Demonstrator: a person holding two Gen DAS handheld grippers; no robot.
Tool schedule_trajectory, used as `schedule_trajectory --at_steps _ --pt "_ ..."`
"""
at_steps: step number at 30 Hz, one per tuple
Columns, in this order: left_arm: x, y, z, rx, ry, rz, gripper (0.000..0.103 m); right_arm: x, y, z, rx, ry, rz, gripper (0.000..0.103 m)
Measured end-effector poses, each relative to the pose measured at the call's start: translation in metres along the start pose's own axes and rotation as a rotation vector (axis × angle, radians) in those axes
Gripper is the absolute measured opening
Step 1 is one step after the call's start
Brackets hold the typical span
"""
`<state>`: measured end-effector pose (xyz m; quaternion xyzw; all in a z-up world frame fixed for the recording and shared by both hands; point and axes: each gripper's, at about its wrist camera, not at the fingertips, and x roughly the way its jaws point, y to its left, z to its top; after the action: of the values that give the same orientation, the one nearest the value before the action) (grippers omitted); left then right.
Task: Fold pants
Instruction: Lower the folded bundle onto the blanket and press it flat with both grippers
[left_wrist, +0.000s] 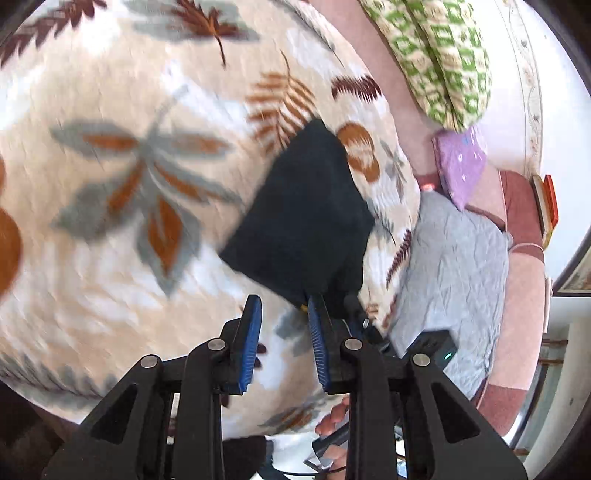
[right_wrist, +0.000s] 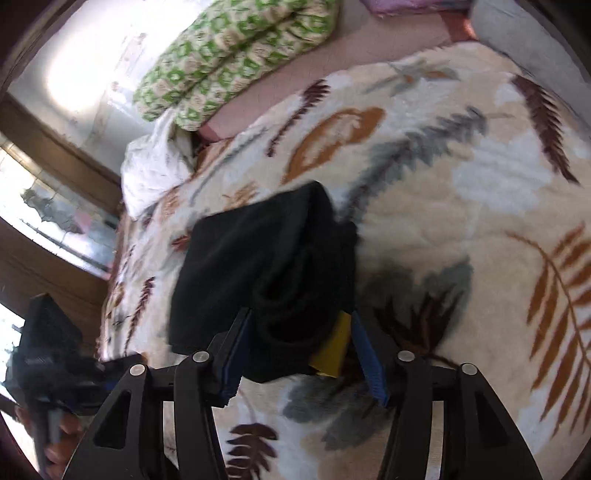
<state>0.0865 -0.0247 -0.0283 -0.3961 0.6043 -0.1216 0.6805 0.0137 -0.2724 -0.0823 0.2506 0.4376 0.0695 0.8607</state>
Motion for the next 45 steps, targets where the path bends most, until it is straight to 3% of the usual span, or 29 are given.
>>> schedule_trajectory --at_steps 5,9,10,12,17,19,22,27,33,36,39,41,44,45 --pt "-0.002 -0.003 0.038 0.047 0.018 0.060 0.024 0.003 -0.035 -0.012 0.124 0.022 0.023 0.057" --pt "0.005 -0.021 0.056 0.143 0.058 0.103 0.026 -0.024 -0.034 -0.003 0.185 -0.046 0.187 0.059" --pt "0.010 -0.028 0.060 0.184 0.069 0.137 0.027 -0.028 -0.030 0.002 0.173 -0.057 0.202 0.065" --pt "0.020 -0.041 0.064 0.263 0.087 0.202 0.027 -0.027 -0.020 0.011 0.142 -0.052 0.196 0.070" --pt "0.028 -0.054 0.069 0.372 0.124 0.220 0.027 -0.002 -0.006 0.031 0.090 0.009 0.111 0.070" --pt "0.033 -0.057 0.071 0.405 0.133 0.235 0.036 0.012 -0.007 0.035 0.098 0.054 0.107 0.070" --pt "0.044 -0.058 0.075 0.459 0.132 0.276 0.039 0.028 -0.010 0.035 0.088 0.092 0.090 0.070" --pt "0.058 -0.049 0.082 0.443 0.174 0.220 0.039 0.039 -0.025 0.032 0.129 0.116 0.129 0.071" --pt "0.076 -0.041 0.081 0.440 0.189 0.235 0.070 0.047 -0.050 0.026 0.221 0.116 0.241 0.074" --pt "0.087 -0.028 0.087 0.372 0.212 0.224 0.074 0.048 -0.049 0.027 0.190 0.138 0.255 0.074" --pt "0.093 -0.020 0.091 0.342 0.226 0.190 0.072 0.051 -0.043 0.028 0.140 0.165 0.211 0.063" --pt "0.094 -0.019 0.091 0.356 0.223 0.174 0.069 0.050 -0.037 0.027 0.060 0.179 0.131 0.044" --pt "0.094 -0.021 0.087 0.376 0.184 0.174 0.062 0.048 -0.048 0.023 0.066 0.159 0.170 0.039" --pt "0.094 -0.022 0.086 0.370 0.175 0.157 0.051 0.049 -0.053 0.020 0.087 0.145 0.191 0.039"
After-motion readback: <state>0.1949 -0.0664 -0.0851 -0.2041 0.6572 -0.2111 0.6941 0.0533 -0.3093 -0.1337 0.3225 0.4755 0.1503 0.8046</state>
